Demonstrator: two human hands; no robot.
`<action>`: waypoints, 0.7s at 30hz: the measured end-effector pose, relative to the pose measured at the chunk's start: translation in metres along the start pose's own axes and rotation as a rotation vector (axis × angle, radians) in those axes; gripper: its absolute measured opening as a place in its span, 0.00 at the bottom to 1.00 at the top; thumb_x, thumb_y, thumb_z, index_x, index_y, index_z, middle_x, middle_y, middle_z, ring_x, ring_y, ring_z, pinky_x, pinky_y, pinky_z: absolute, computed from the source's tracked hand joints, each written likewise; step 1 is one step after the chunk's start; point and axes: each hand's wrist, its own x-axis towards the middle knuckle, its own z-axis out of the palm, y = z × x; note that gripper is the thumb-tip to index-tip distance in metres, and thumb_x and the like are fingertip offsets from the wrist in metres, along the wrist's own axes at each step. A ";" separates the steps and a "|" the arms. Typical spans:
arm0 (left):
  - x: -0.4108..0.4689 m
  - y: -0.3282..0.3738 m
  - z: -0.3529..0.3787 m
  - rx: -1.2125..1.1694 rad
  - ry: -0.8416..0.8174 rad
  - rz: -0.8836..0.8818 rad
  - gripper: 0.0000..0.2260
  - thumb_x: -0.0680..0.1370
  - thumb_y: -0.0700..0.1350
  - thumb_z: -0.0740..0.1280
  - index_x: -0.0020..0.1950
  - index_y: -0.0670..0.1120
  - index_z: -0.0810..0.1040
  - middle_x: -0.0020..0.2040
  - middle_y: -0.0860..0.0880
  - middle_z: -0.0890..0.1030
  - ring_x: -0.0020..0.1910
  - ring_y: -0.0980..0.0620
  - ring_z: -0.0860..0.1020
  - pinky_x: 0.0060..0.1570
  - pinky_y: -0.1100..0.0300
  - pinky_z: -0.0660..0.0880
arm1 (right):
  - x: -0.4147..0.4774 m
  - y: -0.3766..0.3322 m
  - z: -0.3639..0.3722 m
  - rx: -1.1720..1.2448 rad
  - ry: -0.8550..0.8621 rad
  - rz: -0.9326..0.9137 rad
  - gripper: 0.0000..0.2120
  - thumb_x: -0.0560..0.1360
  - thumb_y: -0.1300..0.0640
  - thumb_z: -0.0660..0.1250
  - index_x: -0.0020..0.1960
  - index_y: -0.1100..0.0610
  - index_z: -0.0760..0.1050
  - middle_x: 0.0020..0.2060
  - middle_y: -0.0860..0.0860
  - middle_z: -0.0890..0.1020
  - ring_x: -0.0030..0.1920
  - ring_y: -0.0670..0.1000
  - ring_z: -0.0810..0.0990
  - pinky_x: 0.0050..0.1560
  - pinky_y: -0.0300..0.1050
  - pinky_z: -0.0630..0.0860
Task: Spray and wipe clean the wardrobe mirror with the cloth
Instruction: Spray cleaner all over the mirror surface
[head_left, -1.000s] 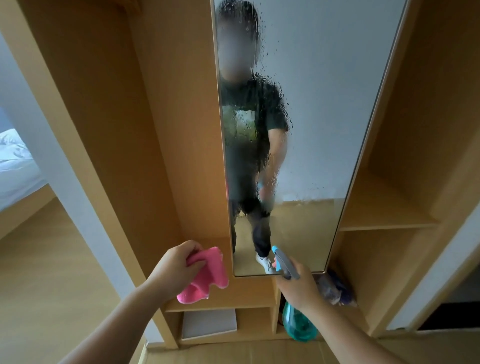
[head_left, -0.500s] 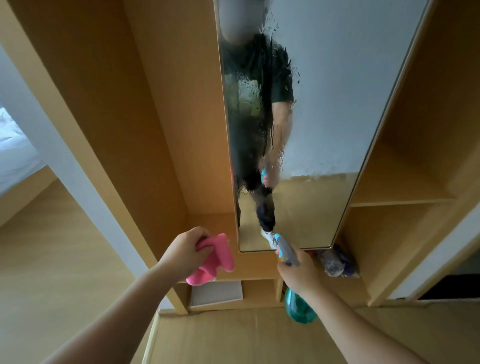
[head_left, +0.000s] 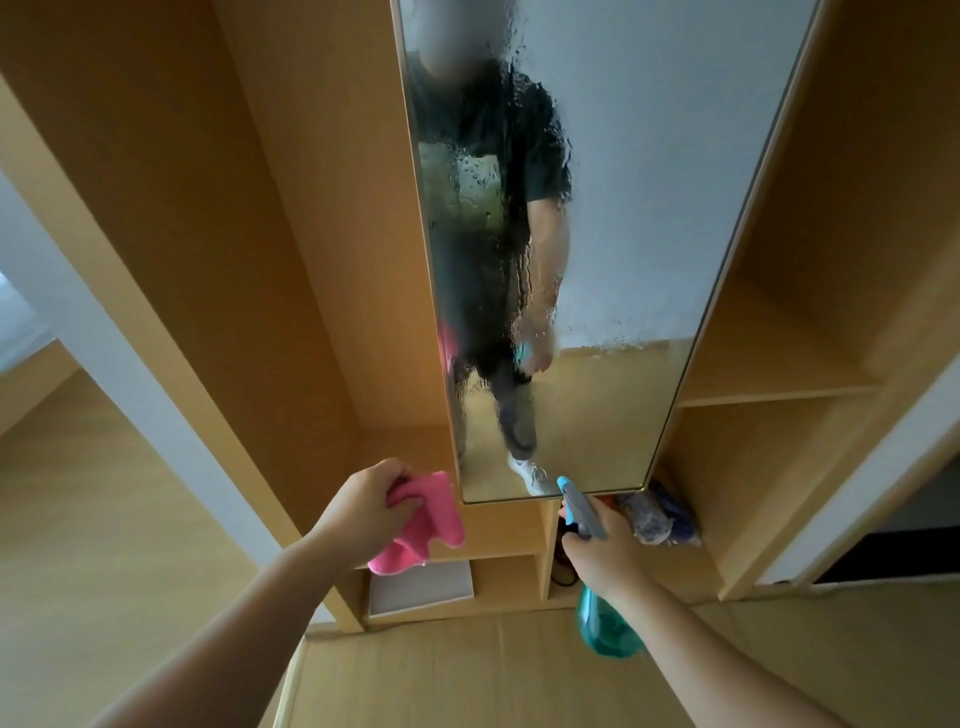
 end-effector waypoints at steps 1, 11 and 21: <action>0.001 0.002 0.001 0.001 -0.002 0.001 0.10 0.77 0.43 0.66 0.42 0.59 0.73 0.41 0.58 0.79 0.40 0.62 0.77 0.36 0.68 0.70 | 0.000 0.001 -0.003 0.005 0.001 0.002 0.17 0.72 0.66 0.63 0.54 0.48 0.75 0.36 0.46 0.75 0.34 0.45 0.75 0.30 0.30 0.70; 0.009 0.030 0.018 0.000 -0.009 0.028 0.11 0.76 0.43 0.67 0.41 0.60 0.73 0.39 0.59 0.79 0.37 0.64 0.75 0.32 0.71 0.66 | 0.000 0.018 -0.039 -0.019 0.080 0.050 0.18 0.71 0.63 0.64 0.52 0.40 0.73 0.36 0.47 0.78 0.36 0.47 0.79 0.34 0.37 0.73; 0.016 0.056 0.031 -0.001 -0.018 0.056 0.03 0.77 0.44 0.66 0.48 0.52 0.77 0.43 0.57 0.80 0.42 0.60 0.77 0.37 0.67 0.71 | 0.001 0.031 -0.059 -0.021 0.140 0.044 0.13 0.71 0.62 0.65 0.44 0.44 0.73 0.36 0.45 0.76 0.36 0.47 0.79 0.35 0.40 0.75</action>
